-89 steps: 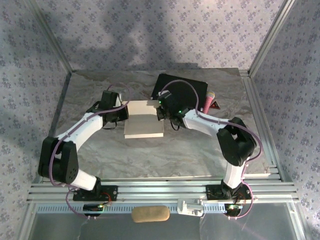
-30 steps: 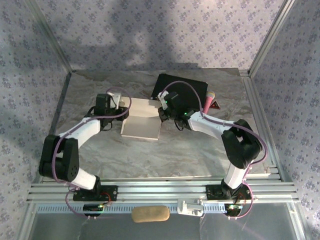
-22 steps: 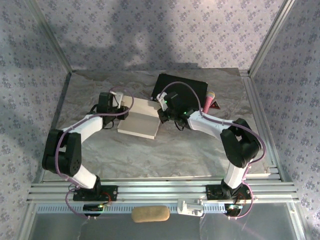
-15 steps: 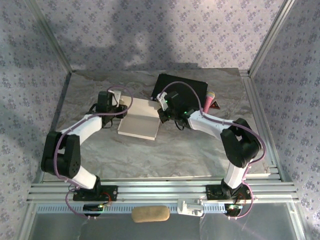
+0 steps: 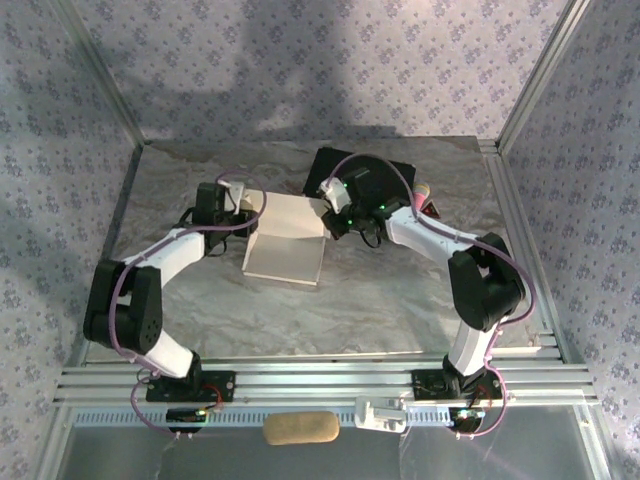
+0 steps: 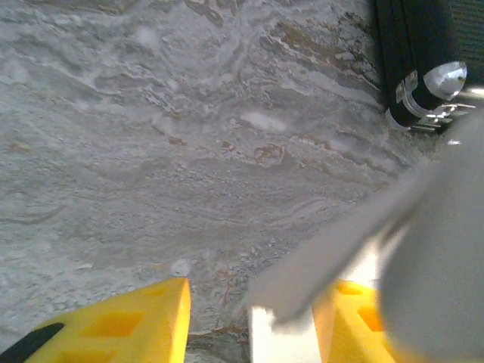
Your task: Fold the paper box
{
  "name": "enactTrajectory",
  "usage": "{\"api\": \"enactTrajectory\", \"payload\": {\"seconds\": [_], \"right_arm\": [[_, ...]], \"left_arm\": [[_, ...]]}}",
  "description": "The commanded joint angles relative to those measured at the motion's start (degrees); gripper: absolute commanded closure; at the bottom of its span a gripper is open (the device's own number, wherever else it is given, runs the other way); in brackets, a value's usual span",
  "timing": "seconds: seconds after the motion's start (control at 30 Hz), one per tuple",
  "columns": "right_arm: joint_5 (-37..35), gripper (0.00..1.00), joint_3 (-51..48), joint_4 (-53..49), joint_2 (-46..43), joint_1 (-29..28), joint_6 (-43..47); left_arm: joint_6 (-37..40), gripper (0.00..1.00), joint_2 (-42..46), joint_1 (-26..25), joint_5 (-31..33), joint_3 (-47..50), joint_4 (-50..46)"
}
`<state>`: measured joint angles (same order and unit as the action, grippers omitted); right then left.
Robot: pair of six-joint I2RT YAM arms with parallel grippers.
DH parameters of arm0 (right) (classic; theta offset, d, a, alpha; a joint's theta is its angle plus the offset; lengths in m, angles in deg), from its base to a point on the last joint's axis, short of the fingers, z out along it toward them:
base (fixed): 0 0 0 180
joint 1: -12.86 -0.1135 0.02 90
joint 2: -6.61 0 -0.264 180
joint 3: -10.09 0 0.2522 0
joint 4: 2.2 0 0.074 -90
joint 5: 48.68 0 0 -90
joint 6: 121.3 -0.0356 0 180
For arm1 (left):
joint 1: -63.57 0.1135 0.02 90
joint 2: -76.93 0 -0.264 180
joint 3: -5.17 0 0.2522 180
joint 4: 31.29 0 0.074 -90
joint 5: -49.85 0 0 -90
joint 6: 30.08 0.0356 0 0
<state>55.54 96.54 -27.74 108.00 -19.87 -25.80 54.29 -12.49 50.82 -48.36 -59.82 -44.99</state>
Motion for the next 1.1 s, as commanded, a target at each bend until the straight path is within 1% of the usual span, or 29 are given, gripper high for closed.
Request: {"api": "enactTrajectory", "payload": {"seconds": [0.0, 0.13, 0.27, 0.43, 0.53, 0.67, 0.7, 0.73, 0.8, 0.87, 0.9, 0.97, 1.07], "right_arm": [[3.4, 1.0, 2.1, -2.9, 1.8, 0.7, 1.9], [2.9, 1.0, 2.4, -2.5, 2.5, 0.9, 1.6], [1.1, 1.0, 1.4, -1.0, 2.3, 0.2, 0.3], [-2.0, 1.0, -0.4, 1.6, 1.0, -0.7, -1.9], [-4.4, 1.0, -0.1, 1.7, 1.2, -1.5, -3.0], [-7.0, 1.0, 0.3, 1.9, 1.4, -2.2, -3.8], [-7.2, 1.0, 0.2, 2.0, 1.4, -2.2, -3.7], [-7.3, 1.0, 0.2, 1.9, 1.4, -2.2, -3.4], [-5.4, 1.0, 0.4, 0.9, 1.3, -1.3, -1.6], [-2.6, 1.0, 1.2, -1.4, 1.0, 0.0, 0.4], [-1.6, 1.0, 1.8, -2.8, 0.9, 0.6, 1.4], [1.2, 1.0, 2.4, -5.0, 0.4, 1.7, 2.8], [4.8, 1.0, 2.7, -6.8, -0.1, 3.3, 4.0]], "left_arm": [[0.5, 0.58, -2.3, 0.1, -4.2, -2.7, -0.1], [-1.1, 0.72, -4.5, -0.4, -4.2, -4.2, -1.5], [-2.0, 0.8, -4.5, -1.2, -1.9, -3.3, -0.4], [-2.0, 0.91, -4.6, -1.6, -1.8, -3.5, -1.0], [-2.4, 0.96, -3.9, -2.0, -1.6, -3.0, -0.8], [-2.8, 0.99, -2.9, -2.5, 1.1, -2.2, -1.6], [-3.0, 0.97, -2.2, -2.5, 2.6, -2.0, -2.0], [-3.0, 0.91, -1.3, -2.5, 3.8, -1.6, -2.2], [-3.3, 0.67, 1.0, -2.0, 7.3, -0.8, -3.1], [-3.7, 0.54, 1.8, -0.8, 8.6, -0.6, -3.7], [-4.1, 0.51, 1.5, 0.2, 8.2, -1.1, -4.2], [-4.7, 0.5, -0.6, 2.7, 3.8, -3.0, -4.9], [-4.4, 0.52, -4.8, 4.7, -6.8, -6.9, -5.6]]}}
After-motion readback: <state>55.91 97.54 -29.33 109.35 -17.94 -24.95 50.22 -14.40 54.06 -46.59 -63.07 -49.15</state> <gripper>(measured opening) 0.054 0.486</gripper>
